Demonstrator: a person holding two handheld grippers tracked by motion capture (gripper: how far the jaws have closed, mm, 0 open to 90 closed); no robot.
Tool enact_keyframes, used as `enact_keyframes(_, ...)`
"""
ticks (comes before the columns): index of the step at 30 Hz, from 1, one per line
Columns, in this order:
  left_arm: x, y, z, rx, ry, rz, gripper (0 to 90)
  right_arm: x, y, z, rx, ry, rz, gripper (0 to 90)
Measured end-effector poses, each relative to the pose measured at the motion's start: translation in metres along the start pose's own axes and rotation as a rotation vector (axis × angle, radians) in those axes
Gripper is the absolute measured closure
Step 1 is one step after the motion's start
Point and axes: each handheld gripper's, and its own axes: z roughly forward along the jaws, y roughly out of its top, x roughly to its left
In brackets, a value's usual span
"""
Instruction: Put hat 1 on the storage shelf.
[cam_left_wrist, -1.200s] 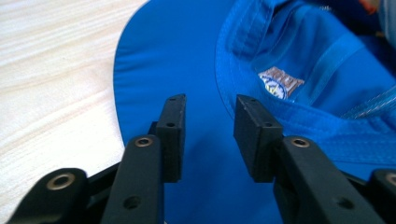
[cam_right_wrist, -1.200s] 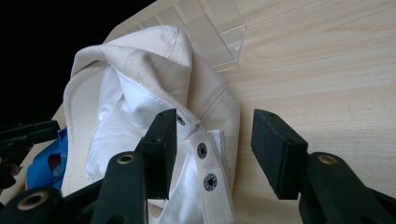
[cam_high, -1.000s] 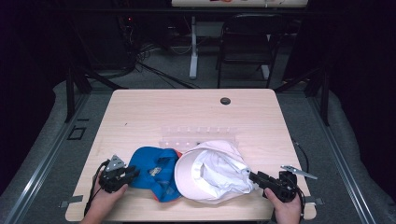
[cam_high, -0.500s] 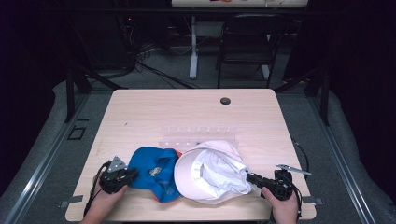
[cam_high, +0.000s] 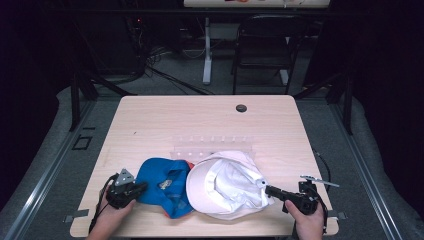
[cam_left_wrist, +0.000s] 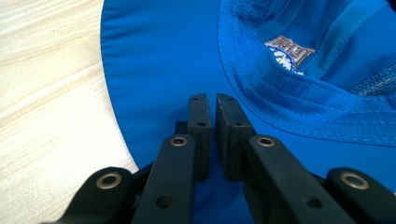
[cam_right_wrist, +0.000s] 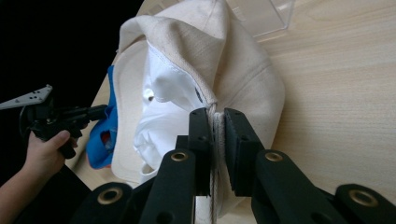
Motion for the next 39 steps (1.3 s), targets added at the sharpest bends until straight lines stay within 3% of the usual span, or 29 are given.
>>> enact_keyframes(4, -0.001, -0.003, -0.002, -0.003, 0.009, -0.002, 87.8, 0.007, 0.006, -0.006, 0.014, 0.011, 0.002, 82.3)
enact_keyframes(5, -0.001, -0.003, -0.003, -0.001, 0.010, -0.007, 88.0, 0.008, 0.008, -0.007, 0.021, -0.005, 0.007, 82.3)
enact_keyframes(8, -0.002, -0.005, -0.005, 0.008, 0.003, -0.015, 88.0, 0.010, 0.013, -0.008, 0.034, 0.020, 0.029, 82.2)
enact_keyframes(9, -0.004, -0.007, -0.006, 0.002, 0.021, -0.006, 88.1, 0.014, 0.016, -0.008, 0.045, 0.006, 0.026, 82.3)
enact_keyframes(12, -0.005, -0.008, -0.008, 0.009, 0.012, -0.010, 88.1, 0.016, 0.021, -0.010, 0.071, 0.001, 0.005, 82.3)
enact_keyframes(18, -0.009, -0.013, -0.014, 0.025, -0.002, -0.009, 88.6, 0.021, 0.031, -0.014, 0.103, 0.013, -0.006, 82.3)
enact_keyframes(21, -0.012, -0.016, -0.018, 0.028, 0.012, -0.009, 88.6, 0.020, 0.033, -0.012, 0.118, 0.026, 0.005, 82.2)
enact_keyframes(25, -0.011, -0.018, -0.023, 0.039, 0.004, 0.013, 85.5, 0.019, 0.035, -0.012, 0.147, 0.070, 0.023, 82.2)
enact_keyframes(27, -0.007, -0.020, -0.029, -0.010, 0.018, -0.028, 84.1, 0.021, 0.037, -0.011, 0.164, 0.087, 0.034, 82.3)
enact_keyframes(29, -0.004, -0.020, -0.033, -0.024, 0.018, -0.039, 83.3, 0.023, 0.039, -0.010, 0.168, 0.097, 0.047, 82.3)
enact_keyframes(34, 0.004, -0.025, -0.042, -0.074, 0.039, -0.095, 81.1, 0.031, 0.050, -0.007, 0.187, 0.176, 0.096, 82.3)
enact_keyframes(39, 0.006, -0.025, -0.045, -0.088, 0.041, -0.101, 81.1, 0.039, 0.061, 0.000, 0.190, 0.242, 0.160, 82.4)
